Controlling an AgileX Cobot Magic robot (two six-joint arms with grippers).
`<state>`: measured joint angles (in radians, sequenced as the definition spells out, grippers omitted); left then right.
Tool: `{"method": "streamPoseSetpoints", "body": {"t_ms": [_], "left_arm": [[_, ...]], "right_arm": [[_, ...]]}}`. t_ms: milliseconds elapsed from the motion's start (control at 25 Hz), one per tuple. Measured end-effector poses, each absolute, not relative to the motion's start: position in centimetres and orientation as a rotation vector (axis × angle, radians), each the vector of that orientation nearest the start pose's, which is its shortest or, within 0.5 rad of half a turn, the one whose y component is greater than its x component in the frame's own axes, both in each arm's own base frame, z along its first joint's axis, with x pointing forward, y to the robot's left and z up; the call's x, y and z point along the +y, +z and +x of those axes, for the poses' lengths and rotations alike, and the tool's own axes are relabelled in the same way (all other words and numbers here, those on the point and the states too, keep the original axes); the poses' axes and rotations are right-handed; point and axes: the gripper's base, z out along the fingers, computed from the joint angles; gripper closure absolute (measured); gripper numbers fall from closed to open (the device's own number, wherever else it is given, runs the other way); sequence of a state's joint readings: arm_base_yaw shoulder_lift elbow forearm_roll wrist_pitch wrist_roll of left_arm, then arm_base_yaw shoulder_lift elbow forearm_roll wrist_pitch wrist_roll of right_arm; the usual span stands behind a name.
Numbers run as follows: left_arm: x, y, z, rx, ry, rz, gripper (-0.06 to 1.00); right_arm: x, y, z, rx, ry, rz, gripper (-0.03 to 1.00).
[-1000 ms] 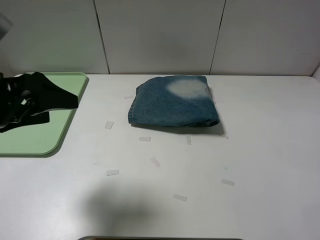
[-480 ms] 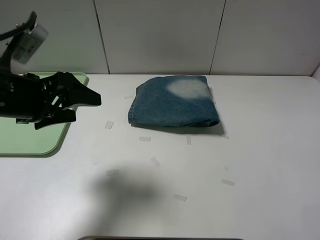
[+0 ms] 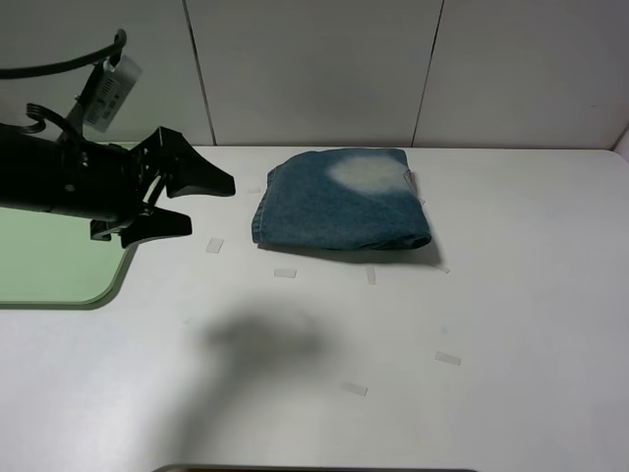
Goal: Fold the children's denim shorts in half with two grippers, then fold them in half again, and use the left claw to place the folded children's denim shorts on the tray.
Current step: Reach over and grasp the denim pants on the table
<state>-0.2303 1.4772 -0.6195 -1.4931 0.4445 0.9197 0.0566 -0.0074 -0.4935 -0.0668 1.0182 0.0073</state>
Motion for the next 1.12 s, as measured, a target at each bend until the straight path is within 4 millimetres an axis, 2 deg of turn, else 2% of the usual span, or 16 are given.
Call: {"method": "streamPoseSetpoints", "body": {"t_ms": [120, 160, 400, 720, 1120], "left_arm": [[-10.2, 18.4, 25.8, 2.462, -0.912, -0.202, 0.15], [-10.4, 18.0, 26.8, 2.456, -0.925, -0.207, 0.15], [-10.9, 16.6, 30.0, 2.458, -0.903, -0.191, 0.15], [-9.9, 13.9, 33.7, 2.501, -0.666, -0.186, 0.15], [-11.0, 10.1, 36.9, 2.557, -0.63, -0.154, 0.15]], "right_arm": [[-0.5, 27.9, -0.3, 1.999, -0.038, -0.048, 0.27], [-0.5, 27.9, -0.3, 1.999, -0.038, -0.048, 0.27], [-0.5, 27.9, -0.3, 1.999, -0.038, -0.048, 0.27], [-0.7, 27.9, -0.3, 1.998, -0.043, -0.026, 0.27], [-1.2, 28.0, -0.3, 1.992, -0.096, 0.024, 0.27]]}}
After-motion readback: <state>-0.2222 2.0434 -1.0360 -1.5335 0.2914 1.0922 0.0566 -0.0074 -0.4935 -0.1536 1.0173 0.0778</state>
